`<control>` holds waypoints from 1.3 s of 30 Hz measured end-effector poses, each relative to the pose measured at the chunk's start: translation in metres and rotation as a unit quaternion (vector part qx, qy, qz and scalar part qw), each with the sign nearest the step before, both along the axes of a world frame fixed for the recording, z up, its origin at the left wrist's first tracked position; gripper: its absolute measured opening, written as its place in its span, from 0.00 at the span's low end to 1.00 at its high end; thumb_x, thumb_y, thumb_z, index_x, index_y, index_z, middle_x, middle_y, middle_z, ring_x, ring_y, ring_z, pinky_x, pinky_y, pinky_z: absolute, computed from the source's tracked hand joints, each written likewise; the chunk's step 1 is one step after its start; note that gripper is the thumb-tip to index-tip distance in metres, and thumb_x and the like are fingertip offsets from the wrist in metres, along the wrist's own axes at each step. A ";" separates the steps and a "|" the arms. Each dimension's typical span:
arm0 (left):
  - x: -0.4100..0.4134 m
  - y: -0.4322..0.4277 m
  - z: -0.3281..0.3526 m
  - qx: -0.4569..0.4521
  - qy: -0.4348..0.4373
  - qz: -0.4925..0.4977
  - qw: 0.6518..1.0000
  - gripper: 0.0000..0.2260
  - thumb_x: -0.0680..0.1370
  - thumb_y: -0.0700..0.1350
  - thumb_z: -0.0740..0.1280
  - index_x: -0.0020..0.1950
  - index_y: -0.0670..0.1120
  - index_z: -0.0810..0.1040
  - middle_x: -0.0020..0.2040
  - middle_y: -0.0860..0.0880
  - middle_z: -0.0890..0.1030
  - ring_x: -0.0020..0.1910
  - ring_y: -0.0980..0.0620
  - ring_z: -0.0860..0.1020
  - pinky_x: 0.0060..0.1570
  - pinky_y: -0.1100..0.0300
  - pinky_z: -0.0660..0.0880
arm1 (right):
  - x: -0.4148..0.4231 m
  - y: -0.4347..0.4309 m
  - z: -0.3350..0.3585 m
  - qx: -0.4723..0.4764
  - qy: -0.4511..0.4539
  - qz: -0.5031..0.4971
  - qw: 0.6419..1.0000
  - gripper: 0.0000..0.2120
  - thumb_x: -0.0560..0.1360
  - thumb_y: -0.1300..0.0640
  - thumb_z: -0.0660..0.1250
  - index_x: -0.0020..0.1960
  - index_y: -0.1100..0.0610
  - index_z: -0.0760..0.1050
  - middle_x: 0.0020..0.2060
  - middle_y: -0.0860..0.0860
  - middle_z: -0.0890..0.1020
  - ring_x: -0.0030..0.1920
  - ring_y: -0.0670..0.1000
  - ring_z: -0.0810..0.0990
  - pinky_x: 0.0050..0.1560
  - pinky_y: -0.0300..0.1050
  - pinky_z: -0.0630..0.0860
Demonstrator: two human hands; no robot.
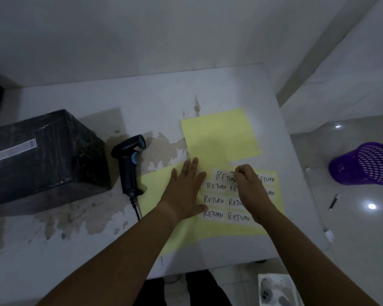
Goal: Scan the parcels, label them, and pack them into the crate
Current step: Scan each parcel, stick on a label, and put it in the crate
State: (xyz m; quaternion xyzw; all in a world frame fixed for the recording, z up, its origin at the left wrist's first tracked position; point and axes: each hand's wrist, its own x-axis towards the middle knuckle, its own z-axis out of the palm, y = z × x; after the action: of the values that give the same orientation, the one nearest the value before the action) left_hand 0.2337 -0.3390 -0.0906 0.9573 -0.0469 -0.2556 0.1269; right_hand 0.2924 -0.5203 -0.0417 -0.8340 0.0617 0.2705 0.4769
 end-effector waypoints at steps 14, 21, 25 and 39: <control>-0.083 0.055 0.121 -0.376 -0.087 0.370 0.845 0.05 0.80 0.51 0.70 0.55 0.53 0.79 0.52 0.58 0.82 0.49 0.61 0.81 0.52 0.60 0.78 | -0.037 0.056 0.089 0.066 -0.183 0.122 0.973 0.06 0.78 0.59 0.66 0.46 0.50 0.72 0.42 0.44 0.81 0.47 0.41 0.80 0.40 0.41 0.74; -0.136 0.148 0.177 -0.374 -0.196 0.419 0.804 0.03 0.81 0.44 0.69 0.50 0.52 0.81 0.42 0.56 0.82 0.41 0.60 0.79 0.41 0.68 0.74 | -0.066 0.149 0.125 0.104 -0.210 0.179 0.956 0.05 0.77 0.59 0.69 0.44 0.50 0.75 0.42 0.41 0.83 0.50 0.39 0.81 0.42 0.32 0.75; -0.164 0.220 0.177 -0.311 -0.278 0.447 0.791 0.04 0.80 0.42 0.70 0.49 0.52 0.80 0.44 0.58 0.82 0.45 0.60 0.80 0.44 0.68 0.75 | -0.082 0.219 0.133 0.100 -0.235 0.230 0.939 0.06 0.77 0.59 0.69 0.45 0.49 0.75 0.42 0.42 0.82 0.48 0.38 0.79 0.41 0.32 0.75; -0.165 0.329 0.110 -0.241 -0.178 0.461 0.836 0.31 0.86 0.53 0.56 0.84 0.53 0.42 0.83 0.51 0.41 0.82 0.50 0.51 0.71 0.63 0.53 | -0.115 0.356 0.085 -0.054 -0.320 0.279 0.904 0.07 0.74 0.52 0.70 0.43 0.44 0.72 0.36 0.40 0.79 0.42 0.44 0.78 0.48 0.51 0.78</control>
State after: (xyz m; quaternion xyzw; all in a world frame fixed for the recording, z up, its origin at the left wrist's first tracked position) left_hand 0.0691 -0.0103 0.0193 0.8364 0.3177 0.0260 0.4459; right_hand 0.1775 -0.1643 0.0437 -0.8832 -0.3147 0.1076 0.3307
